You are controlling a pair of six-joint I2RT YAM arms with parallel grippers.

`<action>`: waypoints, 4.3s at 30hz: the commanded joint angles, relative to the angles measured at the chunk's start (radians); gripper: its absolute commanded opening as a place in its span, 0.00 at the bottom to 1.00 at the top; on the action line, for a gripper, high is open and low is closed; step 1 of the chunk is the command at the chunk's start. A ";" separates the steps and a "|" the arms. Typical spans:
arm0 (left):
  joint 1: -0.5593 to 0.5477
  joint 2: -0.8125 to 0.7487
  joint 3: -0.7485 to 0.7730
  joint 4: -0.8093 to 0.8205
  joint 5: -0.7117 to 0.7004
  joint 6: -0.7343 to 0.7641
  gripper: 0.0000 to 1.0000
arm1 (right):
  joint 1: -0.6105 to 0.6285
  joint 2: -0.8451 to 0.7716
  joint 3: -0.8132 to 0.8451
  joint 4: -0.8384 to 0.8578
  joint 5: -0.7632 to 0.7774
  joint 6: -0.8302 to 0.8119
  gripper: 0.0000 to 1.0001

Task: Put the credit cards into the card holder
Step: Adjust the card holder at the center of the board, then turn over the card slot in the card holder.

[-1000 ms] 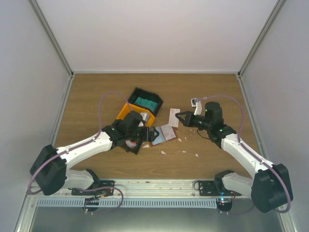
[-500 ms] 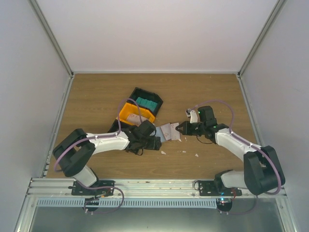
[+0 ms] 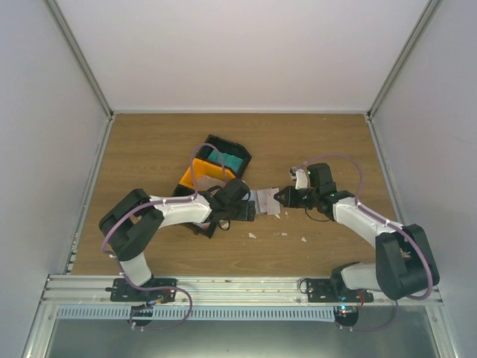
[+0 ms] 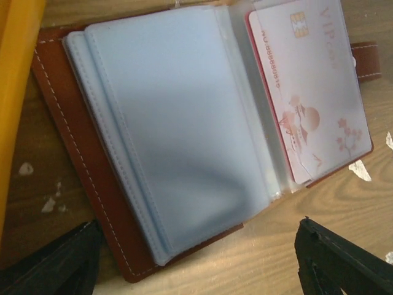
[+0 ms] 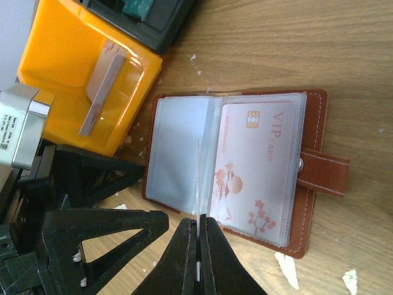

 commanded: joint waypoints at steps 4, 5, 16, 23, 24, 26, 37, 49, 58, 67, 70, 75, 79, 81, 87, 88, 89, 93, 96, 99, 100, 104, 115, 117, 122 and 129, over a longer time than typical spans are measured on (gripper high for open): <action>0.006 0.088 0.083 -0.010 -0.027 0.084 0.83 | -0.067 0.054 0.027 0.006 -0.012 -0.037 0.00; 0.006 0.099 0.096 -0.015 -0.026 0.093 0.81 | -0.076 0.060 0.024 0.014 -0.018 -0.034 0.01; -0.010 0.204 0.223 -0.062 -0.024 0.137 0.74 | -0.203 0.030 -0.048 0.077 -0.072 -0.001 0.01; -0.013 0.234 0.281 -0.069 -0.018 0.162 0.68 | -0.239 0.040 -0.075 0.120 -0.118 0.018 0.00; -0.013 0.238 0.287 -0.073 -0.020 0.165 0.66 | -0.239 0.050 -0.075 0.131 -0.123 0.027 0.01; -0.013 0.247 0.300 -0.085 -0.030 0.168 0.62 | -0.239 0.072 -0.074 0.150 -0.123 0.051 0.01; -0.004 0.275 0.320 -0.136 -0.063 0.159 0.53 | -0.239 0.257 -0.045 0.320 -0.241 0.153 0.01; -0.004 0.275 0.314 -0.139 -0.059 0.164 0.47 | -0.238 0.357 -0.024 0.386 -0.266 0.214 0.01; -0.004 0.280 0.312 -0.144 -0.057 0.164 0.45 | -0.239 0.437 -0.009 0.404 -0.288 0.227 0.01; -0.004 0.286 0.312 -0.148 -0.057 0.170 0.42 | -0.238 0.466 0.005 0.426 -0.282 0.212 0.00; -0.004 0.290 0.314 -0.154 -0.060 0.172 0.41 | -0.238 0.480 0.022 0.420 -0.281 0.194 0.00; -0.004 0.290 0.311 -0.162 -0.078 0.175 0.40 | -0.239 0.484 0.056 0.367 -0.250 0.145 0.01; 0.000 0.292 0.311 -0.168 -0.083 0.175 0.39 | -0.238 0.482 0.077 0.330 -0.224 0.119 0.01; 0.001 0.292 0.308 -0.166 -0.081 0.175 0.39 | -0.239 0.487 0.079 0.328 -0.227 0.116 0.01; 0.003 0.293 0.312 -0.158 -0.070 0.185 0.39 | -0.216 0.526 0.083 0.321 -0.279 0.102 0.01; 0.003 0.295 0.312 -0.157 -0.066 0.185 0.39 | -0.209 0.532 0.081 0.326 -0.283 0.107 0.01; 0.002 0.295 0.313 -0.155 -0.062 0.186 0.39 | -0.201 0.538 0.079 0.331 -0.288 0.114 0.01; 0.003 0.297 0.312 -0.156 -0.061 0.185 0.39 | -0.179 0.551 0.075 0.355 -0.287 0.145 0.01; 0.004 0.295 0.314 -0.156 -0.060 0.186 0.39 | -0.168 0.553 0.074 0.366 -0.284 0.164 0.00; 0.006 0.297 0.320 -0.155 -0.057 0.186 0.39 | -0.155 0.554 0.073 0.371 -0.274 0.172 0.00; 0.006 0.296 0.320 -0.155 -0.055 0.186 0.39 | -0.150 0.557 0.075 0.371 -0.270 0.171 0.01; 0.005 0.292 0.317 -0.155 -0.056 0.189 0.39 | -0.139 0.567 0.082 0.393 -0.263 0.176 0.01; 0.009 0.273 0.296 -0.140 -0.044 0.190 0.36 | -0.104 0.575 0.072 0.508 -0.247 0.232 0.02; 0.010 0.266 0.293 -0.133 -0.037 0.191 0.36 | -0.099 0.576 0.070 0.509 -0.249 0.231 0.03; 0.012 0.257 0.293 -0.121 -0.029 0.194 0.37 | -0.092 0.574 0.065 0.504 -0.253 0.226 0.04; 0.016 0.244 0.286 -0.120 -0.036 0.193 0.36 | -0.084 0.579 0.069 0.507 -0.261 0.227 0.07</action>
